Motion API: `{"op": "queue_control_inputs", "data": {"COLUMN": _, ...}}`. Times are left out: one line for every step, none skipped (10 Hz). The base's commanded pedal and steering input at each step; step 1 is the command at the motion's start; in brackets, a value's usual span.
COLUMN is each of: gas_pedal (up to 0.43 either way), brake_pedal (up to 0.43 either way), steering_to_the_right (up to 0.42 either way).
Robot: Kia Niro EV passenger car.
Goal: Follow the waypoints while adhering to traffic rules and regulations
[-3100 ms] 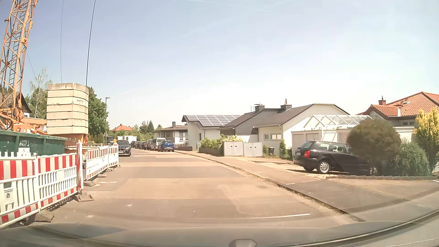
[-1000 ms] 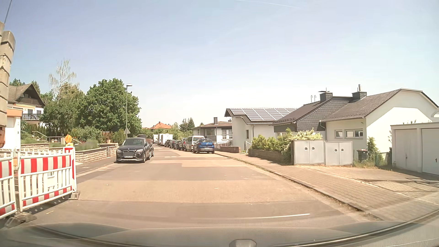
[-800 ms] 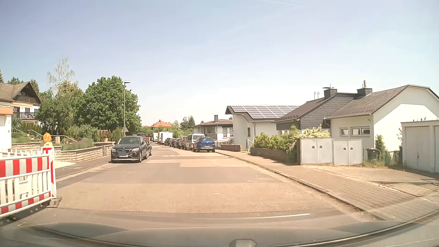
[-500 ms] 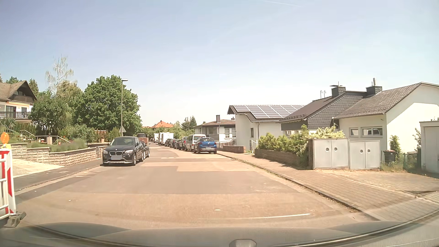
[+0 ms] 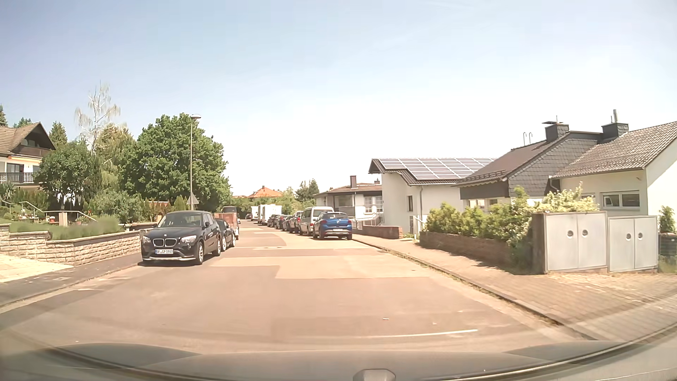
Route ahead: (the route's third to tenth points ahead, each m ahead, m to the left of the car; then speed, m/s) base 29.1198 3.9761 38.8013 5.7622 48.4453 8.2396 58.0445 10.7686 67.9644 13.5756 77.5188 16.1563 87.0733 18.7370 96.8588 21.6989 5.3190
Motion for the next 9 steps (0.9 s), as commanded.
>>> {"op": "queue_control_inputs", "data": {"gas_pedal": 0.0, "brake_pedal": 0.0, "steering_to_the_right": -0.093}}
{"op": "queue_control_inputs", "data": {"gas_pedal": 0.0, "brake_pedal": 0.0, "steering_to_the_right": -0.085}}
{"op": "queue_control_inputs", "data": {"gas_pedal": 0.0, "brake_pedal": 0.0, "steering_to_the_right": -0.078}}
{"op": "queue_control_inputs", "data": {"gas_pedal": 0.0, "brake_pedal": 0.0, "steering_to_the_right": -0.076}}
{"op": "queue_control_inputs", "data": {"gas_pedal": 0.0, "brake_pedal": 0.0, "steering_to_the_right": -0.076}}
{"op": "queue_control_inputs", "data": {"gas_pedal": 0.02, "brake_pedal": 0.0, "steering_to_the_right": -0.076}}
{"op": "queue_control_inputs", "data": {"gas_pedal": 0.028, "brake_pedal": 0.0, "steering_to_the_right": -0.077}}
{"op": "queue_control_inputs", "data": {"gas_pedal": 0.028, "brake_pedal": 0.0, "steering_to_the_right": -0.078}}
{"op": "queue_control_inputs", "data": {"gas_pedal": 0.028, "brake_pedal": 0.0, "steering_to_the_right": -0.075}}
